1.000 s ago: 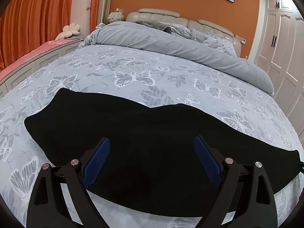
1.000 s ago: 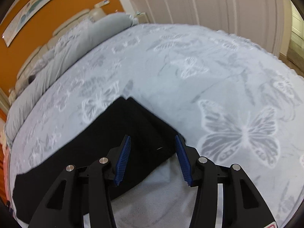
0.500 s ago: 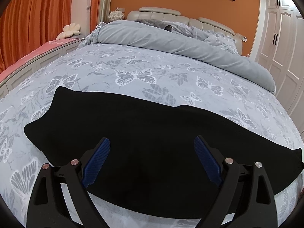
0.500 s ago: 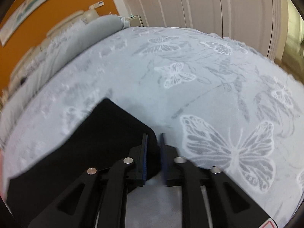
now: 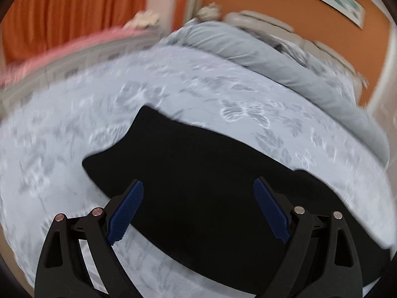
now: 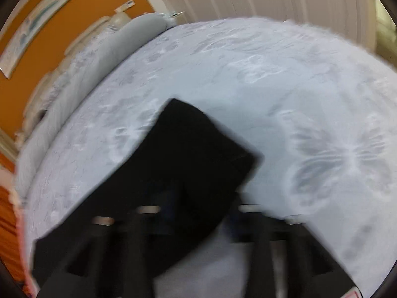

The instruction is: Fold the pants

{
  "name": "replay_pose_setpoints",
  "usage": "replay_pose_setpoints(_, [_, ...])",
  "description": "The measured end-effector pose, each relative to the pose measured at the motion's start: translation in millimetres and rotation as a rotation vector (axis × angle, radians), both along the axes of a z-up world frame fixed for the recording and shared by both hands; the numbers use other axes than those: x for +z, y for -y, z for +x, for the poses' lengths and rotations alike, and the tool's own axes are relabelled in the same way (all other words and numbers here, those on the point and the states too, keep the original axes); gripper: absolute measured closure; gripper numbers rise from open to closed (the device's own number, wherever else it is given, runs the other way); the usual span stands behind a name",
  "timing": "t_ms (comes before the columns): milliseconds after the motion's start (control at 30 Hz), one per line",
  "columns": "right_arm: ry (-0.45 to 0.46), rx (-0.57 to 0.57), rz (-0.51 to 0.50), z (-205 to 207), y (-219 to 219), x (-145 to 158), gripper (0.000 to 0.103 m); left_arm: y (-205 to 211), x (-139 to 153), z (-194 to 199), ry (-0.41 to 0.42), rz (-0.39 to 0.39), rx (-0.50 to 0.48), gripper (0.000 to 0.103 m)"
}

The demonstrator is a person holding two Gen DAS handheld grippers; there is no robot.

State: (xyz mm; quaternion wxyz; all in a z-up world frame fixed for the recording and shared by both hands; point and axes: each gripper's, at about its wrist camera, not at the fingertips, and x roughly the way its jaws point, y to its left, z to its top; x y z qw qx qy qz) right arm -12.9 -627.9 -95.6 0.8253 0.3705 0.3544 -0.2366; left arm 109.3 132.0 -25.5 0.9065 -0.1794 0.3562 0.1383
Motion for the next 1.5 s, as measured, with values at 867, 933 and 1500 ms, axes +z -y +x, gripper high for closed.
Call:
replay_pose_setpoints(867, [0.033,0.916,-0.373,122,-440,71,0.089,-49,20,-25,0.059,-0.099,-0.016,0.015])
replay_pose_setpoints(933, [-0.024,0.953,-0.419,124,-461,52,0.086,-57,20,-27,0.06,-0.1,-0.015,0.015])
replay_pose_setpoints(1500, [-0.015,0.991,-0.524,112,-513,53,0.086,-40,28,-43,0.083,0.115,-0.201,0.014])
